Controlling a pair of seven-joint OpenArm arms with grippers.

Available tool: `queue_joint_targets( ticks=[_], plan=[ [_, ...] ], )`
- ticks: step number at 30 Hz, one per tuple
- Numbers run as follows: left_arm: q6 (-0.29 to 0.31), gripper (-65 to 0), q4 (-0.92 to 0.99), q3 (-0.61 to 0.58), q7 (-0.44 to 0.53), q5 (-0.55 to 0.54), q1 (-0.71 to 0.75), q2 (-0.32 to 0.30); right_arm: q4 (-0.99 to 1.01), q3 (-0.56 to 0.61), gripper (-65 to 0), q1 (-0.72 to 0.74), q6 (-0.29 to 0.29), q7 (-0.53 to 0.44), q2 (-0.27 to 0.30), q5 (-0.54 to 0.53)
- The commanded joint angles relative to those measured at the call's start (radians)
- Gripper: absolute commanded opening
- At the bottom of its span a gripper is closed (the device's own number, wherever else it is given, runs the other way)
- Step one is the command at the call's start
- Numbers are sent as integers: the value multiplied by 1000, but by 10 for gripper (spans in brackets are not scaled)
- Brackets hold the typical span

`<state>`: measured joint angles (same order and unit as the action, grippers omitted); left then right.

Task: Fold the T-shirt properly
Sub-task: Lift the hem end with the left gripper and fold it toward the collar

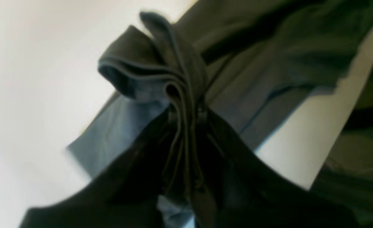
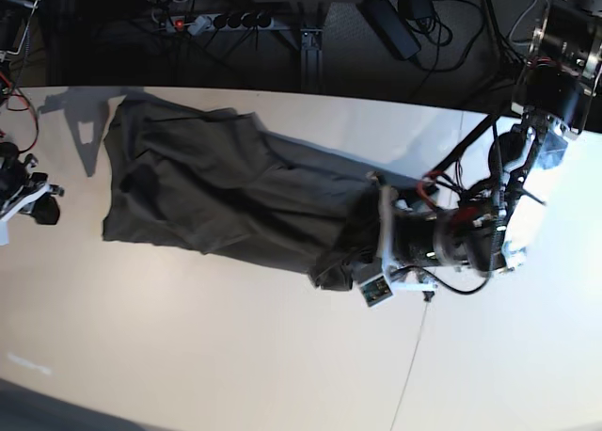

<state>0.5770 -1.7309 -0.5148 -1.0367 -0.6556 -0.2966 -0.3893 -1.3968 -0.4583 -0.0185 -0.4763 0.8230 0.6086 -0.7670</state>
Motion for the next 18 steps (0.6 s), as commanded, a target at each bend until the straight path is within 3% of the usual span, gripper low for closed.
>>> queue_joint_targets(
  ticks=[1,8,13,16,18],
  plan=[
    [-30,-650,-3,-3,35,13,-27,24,-14,-12,-650,16,-70,-27,26,-11],
    [-46,-650,151,-23,34,29,-18,197,-14,-12,-650,15,-70,-31,26,-11],
    [-45,-631,222,-24,15,16,-15,263,-14,-12,-650,15,-70,-41,26,-11],
    [-46,-351,222,-24,15,-7,1,271,-14,-12,-650,15,-70,-41,26,-11],
    [-46,-302,222,-24,15,-31,16,279,-14,-12,-650,15,-70,-41,26,-11]
  ],
)
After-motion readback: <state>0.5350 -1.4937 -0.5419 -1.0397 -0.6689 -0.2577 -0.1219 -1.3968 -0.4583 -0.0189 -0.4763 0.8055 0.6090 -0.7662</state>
